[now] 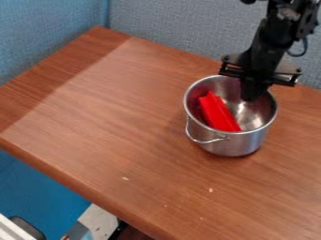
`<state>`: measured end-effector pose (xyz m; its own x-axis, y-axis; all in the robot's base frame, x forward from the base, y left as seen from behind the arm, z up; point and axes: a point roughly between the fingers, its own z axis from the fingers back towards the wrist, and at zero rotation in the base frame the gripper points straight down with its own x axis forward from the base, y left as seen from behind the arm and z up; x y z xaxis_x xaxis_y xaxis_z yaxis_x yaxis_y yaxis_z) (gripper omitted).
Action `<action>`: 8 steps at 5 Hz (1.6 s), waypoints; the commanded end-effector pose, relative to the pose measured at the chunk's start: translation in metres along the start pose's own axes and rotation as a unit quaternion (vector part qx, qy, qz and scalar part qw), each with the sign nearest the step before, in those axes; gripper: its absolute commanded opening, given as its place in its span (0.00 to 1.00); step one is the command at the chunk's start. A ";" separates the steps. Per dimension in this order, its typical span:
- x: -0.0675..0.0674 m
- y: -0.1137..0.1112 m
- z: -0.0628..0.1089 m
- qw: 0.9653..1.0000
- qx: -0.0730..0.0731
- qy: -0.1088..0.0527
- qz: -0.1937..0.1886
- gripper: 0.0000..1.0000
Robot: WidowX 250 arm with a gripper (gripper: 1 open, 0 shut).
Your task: Put the red object in the metal pot
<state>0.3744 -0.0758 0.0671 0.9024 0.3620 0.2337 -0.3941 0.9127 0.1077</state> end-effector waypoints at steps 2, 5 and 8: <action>0.024 -0.010 0.007 0.999 -0.007 -0.031 0.017 0.00; 0.029 -0.009 0.006 0.999 -0.004 -0.032 0.023 0.00; 0.031 0.002 0.013 0.999 -0.004 -0.030 0.030 0.00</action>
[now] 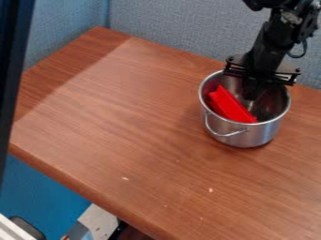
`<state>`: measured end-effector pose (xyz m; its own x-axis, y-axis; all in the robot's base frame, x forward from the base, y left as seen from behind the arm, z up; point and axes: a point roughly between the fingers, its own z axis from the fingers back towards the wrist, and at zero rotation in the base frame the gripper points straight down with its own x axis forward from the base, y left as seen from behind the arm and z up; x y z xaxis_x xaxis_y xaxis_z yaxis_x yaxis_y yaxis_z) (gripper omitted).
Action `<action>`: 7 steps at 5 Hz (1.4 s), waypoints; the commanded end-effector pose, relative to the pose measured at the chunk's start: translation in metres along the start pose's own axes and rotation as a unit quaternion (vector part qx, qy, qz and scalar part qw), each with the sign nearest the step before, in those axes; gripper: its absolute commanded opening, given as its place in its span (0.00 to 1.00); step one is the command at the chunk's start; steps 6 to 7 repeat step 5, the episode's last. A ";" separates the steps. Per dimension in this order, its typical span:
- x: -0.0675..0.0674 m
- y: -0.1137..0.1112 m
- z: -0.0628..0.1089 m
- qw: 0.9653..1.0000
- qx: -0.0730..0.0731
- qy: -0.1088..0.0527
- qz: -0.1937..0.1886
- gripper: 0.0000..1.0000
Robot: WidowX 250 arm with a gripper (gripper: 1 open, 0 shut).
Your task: Put the red object in the metal pot
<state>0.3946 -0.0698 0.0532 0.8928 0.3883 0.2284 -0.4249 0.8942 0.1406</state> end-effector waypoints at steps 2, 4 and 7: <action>0.015 0.012 0.037 0.999 -0.029 -0.033 0.020 0.00; 0.016 0.018 0.045 0.998 -0.037 -0.033 0.025 0.00; 0.018 0.024 0.050 0.998 -0.045 -0.034 0.031 0.00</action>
